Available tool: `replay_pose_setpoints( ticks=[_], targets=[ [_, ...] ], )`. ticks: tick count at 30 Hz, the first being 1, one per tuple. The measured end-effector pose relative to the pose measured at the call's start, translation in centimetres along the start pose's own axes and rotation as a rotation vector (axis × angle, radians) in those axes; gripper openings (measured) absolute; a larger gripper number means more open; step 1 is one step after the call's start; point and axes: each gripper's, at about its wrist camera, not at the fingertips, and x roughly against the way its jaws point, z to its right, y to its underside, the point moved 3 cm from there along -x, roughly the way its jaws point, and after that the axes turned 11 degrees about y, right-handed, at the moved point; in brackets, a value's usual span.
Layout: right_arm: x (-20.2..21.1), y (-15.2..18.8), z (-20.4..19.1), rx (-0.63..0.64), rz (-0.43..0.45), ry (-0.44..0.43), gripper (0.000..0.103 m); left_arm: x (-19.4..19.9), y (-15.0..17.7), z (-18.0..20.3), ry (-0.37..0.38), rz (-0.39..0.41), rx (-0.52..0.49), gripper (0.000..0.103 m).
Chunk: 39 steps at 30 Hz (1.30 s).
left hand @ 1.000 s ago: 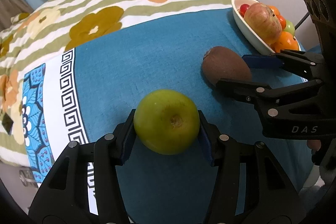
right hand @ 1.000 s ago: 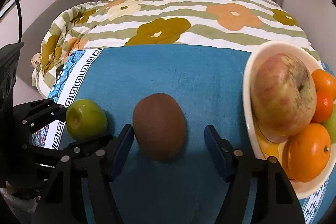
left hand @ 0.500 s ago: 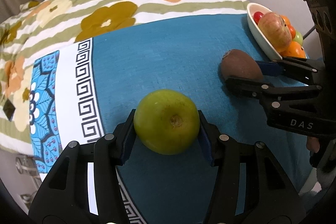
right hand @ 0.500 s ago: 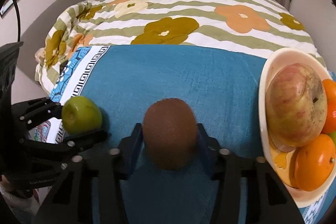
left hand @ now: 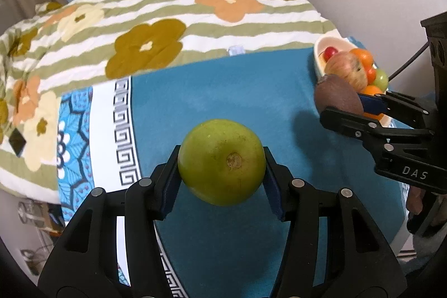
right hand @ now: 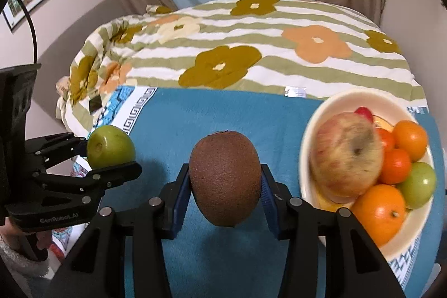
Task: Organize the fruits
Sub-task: 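Carry the green apple and kiwi into the bowl and release them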
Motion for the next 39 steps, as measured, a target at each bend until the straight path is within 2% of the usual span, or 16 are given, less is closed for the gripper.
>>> replay_pose_setpoints(
  ticks=[8, 16, 25, 39],
  targets=[
    [3.4, -0.1, 4.5, -0.052, 0.026, 0.042, 0.043, 0.9, -4.1, 4.4, 0.025, 0.045, -0.059, 0.057],
    [5.7, 0.4, 10.1, -0.125, 0.036, 0.103, 0.043, -1.1, -8.9, 9.6, 0.08, 0.054, -0.151, 0.057],
    [6.2, 1.6, 15.5, -0.216, 0.022, 0.151, 0.043, -6.4, -13.0, 14.7, 0.153, 0.002, -0.237, 0.057],
    [5.1, 3.4, 17.7, -0.292, 0.002, 0.159, 0.043, -15.0, -16.2, 18.1, 0.212, -0.124, -0.308, 0.057]
  ],
)
